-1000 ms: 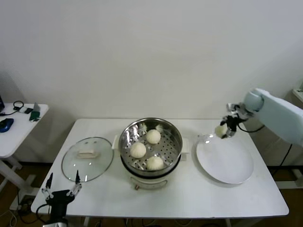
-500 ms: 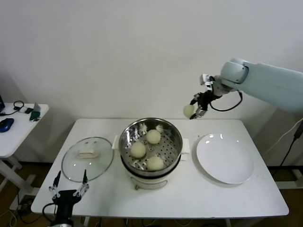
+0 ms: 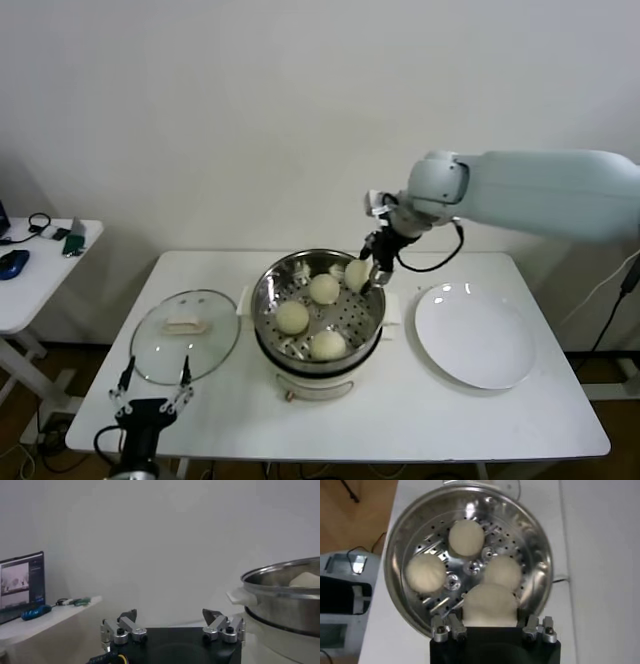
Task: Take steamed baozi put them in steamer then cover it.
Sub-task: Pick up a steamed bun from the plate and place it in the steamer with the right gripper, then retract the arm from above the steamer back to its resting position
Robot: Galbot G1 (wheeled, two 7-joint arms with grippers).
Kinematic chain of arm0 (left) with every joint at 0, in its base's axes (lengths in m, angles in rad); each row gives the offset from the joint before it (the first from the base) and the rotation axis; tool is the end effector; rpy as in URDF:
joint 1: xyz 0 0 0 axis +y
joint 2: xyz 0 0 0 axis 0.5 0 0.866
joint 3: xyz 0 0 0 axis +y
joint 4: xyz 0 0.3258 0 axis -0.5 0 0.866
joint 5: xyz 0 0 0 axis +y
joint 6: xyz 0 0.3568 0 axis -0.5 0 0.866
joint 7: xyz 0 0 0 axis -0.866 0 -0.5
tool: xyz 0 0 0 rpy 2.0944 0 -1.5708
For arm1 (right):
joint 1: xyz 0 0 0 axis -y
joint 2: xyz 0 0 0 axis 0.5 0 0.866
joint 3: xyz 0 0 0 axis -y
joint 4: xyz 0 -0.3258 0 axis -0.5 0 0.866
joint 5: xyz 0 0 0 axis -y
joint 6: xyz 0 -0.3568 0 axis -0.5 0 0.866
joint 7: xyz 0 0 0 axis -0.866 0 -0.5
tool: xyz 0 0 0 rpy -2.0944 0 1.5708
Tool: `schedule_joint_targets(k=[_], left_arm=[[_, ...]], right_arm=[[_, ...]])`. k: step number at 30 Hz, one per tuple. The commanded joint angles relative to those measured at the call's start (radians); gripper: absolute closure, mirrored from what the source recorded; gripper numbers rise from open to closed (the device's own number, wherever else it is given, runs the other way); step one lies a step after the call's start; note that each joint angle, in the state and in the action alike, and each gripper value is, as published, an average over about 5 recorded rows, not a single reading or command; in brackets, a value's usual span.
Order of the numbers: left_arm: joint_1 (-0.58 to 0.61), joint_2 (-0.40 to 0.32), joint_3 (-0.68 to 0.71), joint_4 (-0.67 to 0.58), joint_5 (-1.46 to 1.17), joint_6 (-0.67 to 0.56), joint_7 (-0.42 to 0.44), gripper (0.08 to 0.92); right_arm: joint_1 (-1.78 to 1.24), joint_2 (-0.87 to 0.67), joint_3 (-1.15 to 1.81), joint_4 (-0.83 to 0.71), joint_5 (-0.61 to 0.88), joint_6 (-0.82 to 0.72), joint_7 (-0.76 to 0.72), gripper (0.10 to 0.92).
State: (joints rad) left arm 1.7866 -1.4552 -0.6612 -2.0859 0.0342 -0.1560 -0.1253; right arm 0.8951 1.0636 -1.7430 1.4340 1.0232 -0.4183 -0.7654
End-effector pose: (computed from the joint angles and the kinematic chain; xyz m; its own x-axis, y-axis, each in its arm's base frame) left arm 0.1301 0.0596 -0.3137 -0.9879 -0.1517 0.0315 -0.1415 0.9662 0.2153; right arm 0.5100 0.0553 -0.0445 -0.1253 -0.3035 0.9445 -0.9904 -0.0181 -0.1372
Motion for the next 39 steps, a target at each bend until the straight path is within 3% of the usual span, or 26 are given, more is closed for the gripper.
schedule_joint_targets(k=[1,12,25,33,39], left_arm=[[0.002,0.012,0.001,-0.002,0.005,0.002,0.0,0.177],[-0.001,0.02,0.002,0.002,0.01,0.011,0.0,0.177],[-0.018,0.023,0.008,0.011,0.015,0.018,0.0,0.177],[-0.014,0.021,0.008,0.01,0.016,0.017,-0.002,0.177],[-0.009,0.023,0.006,0.006,0.017,0.015,-0.003,0.177]], right_arm=[[-0.072,0.113,-0.048,0.007,0.001,-0.033,0.038,0.33],[-0.146,0.174,-0.043,-0.124,-0.102,-0.016,-0.016,0.33],[-0.169,0.177,-0.028,-0.156,-0.129,-0.018,-0.026,0.323],[-0.158,0.149,-0.005,-0.139,-0.105,-0.021,-0.038,0.211],[-0.122,0.083,0.035,-0.103,-0.083,0.01,-0.066,0.203]])
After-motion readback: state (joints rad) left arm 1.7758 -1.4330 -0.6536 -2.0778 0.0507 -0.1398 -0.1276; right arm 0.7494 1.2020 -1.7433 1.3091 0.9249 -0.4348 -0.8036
